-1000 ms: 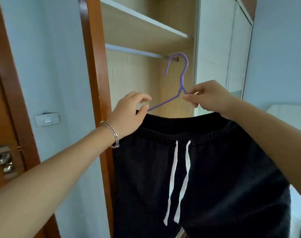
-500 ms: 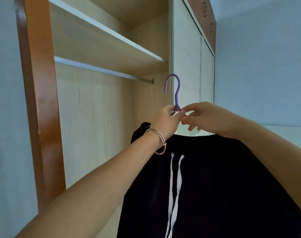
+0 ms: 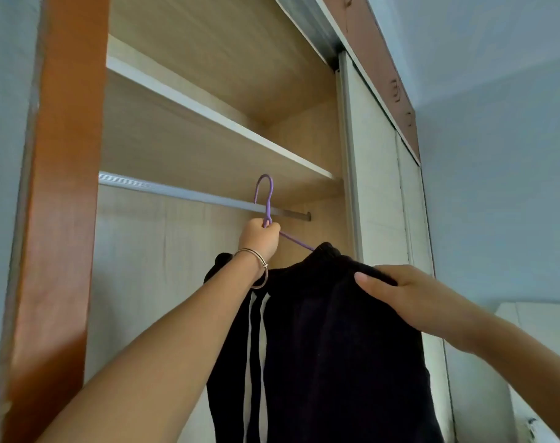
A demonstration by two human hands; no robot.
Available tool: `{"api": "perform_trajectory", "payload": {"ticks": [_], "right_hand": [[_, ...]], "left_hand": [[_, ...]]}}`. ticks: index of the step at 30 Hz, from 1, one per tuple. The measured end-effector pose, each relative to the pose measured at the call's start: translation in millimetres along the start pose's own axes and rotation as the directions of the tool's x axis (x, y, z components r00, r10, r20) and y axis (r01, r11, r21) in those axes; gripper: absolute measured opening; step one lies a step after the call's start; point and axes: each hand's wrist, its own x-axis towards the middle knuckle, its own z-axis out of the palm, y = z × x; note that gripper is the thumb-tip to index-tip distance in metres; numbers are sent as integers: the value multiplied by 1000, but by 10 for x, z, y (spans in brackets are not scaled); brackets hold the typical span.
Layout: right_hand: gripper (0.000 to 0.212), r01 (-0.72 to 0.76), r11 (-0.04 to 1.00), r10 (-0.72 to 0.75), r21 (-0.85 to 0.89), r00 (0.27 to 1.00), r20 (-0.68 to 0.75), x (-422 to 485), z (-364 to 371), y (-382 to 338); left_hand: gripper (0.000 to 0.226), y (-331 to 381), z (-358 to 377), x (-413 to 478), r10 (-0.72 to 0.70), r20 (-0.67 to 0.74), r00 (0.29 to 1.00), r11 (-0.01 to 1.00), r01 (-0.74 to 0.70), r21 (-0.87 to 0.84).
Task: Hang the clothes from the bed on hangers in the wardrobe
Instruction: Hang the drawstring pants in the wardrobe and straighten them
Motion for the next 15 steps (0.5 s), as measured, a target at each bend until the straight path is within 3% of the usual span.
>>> {"api": "perform_trajectory", "payload": {"ticks": [3,6,11,15], "right_hand": [[34,134,991,-134,-6,988,-76,425,220,-145],[35,222,975,-222,-15,968,-119,839,442,-238],[36,335,937,-308,100,926,-217,1494,801,-265],[36,419,897,-374,142,889,-262,1987,1085,-252]], "left_hand": [[8,-1,-135,362,-27,-35,999,997,24,-69],[45,-65,-272,708,-45,-68,997,997,40,-73],[63,-195,-517,1111,-119,-168,979,985,95,-144],[48,-334,-680,1352,-251,-188,950,855,126,-503]]}}
